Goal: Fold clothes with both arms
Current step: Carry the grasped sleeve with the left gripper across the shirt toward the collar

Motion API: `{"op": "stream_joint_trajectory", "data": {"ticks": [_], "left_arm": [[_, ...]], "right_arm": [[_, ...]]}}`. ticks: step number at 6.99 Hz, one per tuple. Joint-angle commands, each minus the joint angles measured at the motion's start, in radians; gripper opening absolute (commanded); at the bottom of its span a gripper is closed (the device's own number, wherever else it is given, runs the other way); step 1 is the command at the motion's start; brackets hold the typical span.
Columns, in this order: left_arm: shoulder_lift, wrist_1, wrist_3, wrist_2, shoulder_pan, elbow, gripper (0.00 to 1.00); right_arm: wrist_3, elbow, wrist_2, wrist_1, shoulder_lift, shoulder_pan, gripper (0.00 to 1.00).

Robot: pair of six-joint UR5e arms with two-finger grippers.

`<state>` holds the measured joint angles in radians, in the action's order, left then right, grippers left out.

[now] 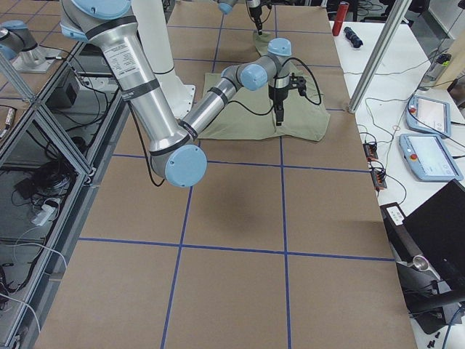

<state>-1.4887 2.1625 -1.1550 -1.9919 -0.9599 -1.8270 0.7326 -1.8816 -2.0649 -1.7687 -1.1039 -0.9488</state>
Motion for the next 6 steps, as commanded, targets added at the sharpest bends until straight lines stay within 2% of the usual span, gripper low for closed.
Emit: {"op": "stream_joint_trajectory", "data": {"ticks": [1, 2, 4, 6], "left_arm": [[-0.272, -0.424, -0.002, -0.01, 0.003, -0.123, 0.0], [-0.445, -0.569, -0.002, -0.01, 0.004, -0.079, 0.0], [-0.635, -0.59, -0.071, -0.015, 0.03, 0.085, 0.0], [-0.883, -0.578, -0.246, -0.05, 0.073, 0.259, 0.0]], "right_arm": [[-0.153, -0.001, -0.001, -0.067, -0.037, -0.068, 1.0], [-0.209, -0.001, -0.011, -0.063, -0.081, -0.091, 1.0], [-0.258, -0.004, -0.09, -0.055, -0.143, -0.142, 1.0], [-0.262, -0.004, -0.095, -0.055, -0.157, -0.148, 1.0]]}}
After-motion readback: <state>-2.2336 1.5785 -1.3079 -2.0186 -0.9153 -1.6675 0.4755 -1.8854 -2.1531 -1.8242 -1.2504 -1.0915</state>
